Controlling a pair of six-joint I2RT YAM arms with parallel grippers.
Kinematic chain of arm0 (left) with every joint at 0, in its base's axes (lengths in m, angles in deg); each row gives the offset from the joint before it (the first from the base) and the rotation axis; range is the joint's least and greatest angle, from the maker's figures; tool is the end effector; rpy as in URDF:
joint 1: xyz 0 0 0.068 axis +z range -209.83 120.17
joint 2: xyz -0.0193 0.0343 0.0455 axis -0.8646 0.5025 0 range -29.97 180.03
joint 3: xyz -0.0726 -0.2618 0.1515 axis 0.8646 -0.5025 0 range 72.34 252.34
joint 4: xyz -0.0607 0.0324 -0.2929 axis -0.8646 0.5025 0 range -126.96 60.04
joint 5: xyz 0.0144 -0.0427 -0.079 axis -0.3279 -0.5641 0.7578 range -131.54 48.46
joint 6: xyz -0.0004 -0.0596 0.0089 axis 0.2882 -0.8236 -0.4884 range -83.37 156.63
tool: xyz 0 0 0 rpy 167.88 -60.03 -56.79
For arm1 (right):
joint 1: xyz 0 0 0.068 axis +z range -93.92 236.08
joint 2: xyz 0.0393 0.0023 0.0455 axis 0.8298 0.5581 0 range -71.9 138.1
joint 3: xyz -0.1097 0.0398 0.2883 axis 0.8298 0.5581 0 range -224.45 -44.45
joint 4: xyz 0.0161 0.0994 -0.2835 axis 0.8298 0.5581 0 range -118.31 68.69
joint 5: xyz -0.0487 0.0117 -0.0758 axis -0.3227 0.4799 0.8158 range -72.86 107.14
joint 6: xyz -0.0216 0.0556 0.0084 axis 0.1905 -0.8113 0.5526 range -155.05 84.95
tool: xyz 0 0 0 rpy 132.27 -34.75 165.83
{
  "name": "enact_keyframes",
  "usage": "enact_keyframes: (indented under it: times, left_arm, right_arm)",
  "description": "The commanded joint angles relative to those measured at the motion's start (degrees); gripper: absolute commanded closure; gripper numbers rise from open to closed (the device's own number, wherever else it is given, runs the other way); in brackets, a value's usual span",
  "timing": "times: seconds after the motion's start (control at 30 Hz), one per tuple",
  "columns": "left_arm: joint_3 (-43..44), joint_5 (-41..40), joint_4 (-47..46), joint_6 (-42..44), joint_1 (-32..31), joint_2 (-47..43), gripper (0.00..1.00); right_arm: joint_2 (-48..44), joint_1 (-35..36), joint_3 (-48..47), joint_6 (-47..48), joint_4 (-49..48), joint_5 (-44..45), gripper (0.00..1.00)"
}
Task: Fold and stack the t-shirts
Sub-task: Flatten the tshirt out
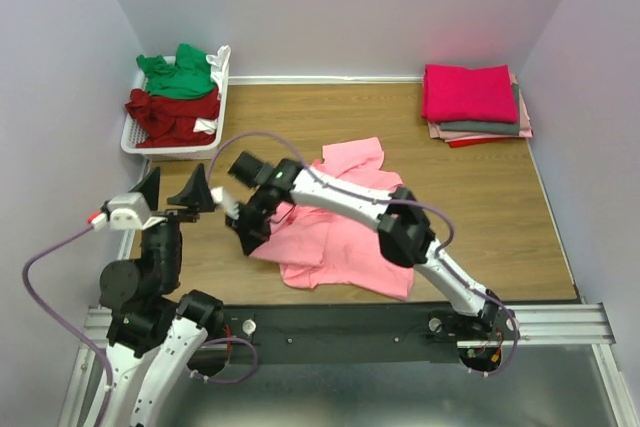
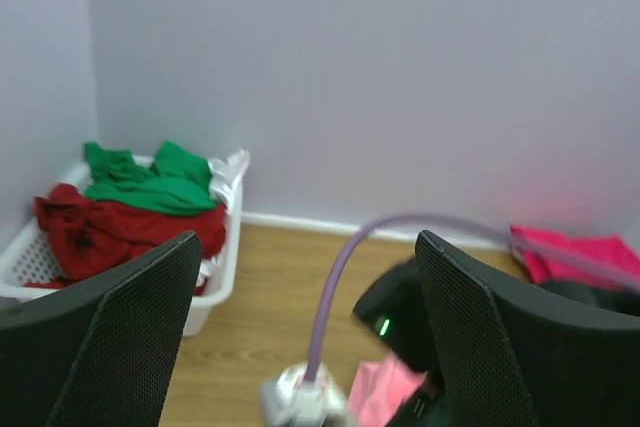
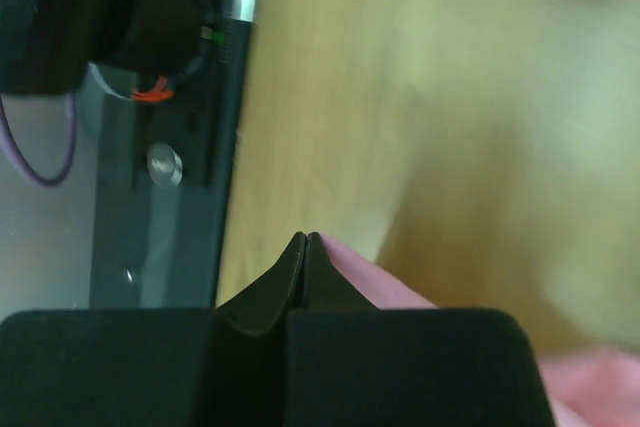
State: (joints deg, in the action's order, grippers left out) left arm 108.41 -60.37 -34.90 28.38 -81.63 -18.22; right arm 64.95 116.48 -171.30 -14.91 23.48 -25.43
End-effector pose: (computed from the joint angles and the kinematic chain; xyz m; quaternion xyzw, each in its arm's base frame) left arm 0.0676 -0.0116 0.3920 -0.0701 0.5620 -0.1242 0.8148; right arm 0.2624 0.5231 0.2361 -0.6517 0.6324 0.4087 0.0920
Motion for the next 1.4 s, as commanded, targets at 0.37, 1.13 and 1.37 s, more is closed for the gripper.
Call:
enact_keyframes:
  times: [0.37,1.13,1.37]
  left_arm:
    - [-1.4,-8.5,-0.1,-1.2,0.4,-4.5,0.07]
    - [0.8,19.5,-1.4,-1.9,2.0,23.0,0.08]
    - [0.5,32.3,-4.6,-6.8,5.2,36.0,0.09]
  right_arm:
    - [-0.3,8.5,-4.7,3.2,5.4,8.3,0.09]
    - [-19.4,-34.9,17.7,5.1,3.5,10.1,0.07]
    - [-28.1,-41.9,31.7,8.2,0.1,4.9,0.06]
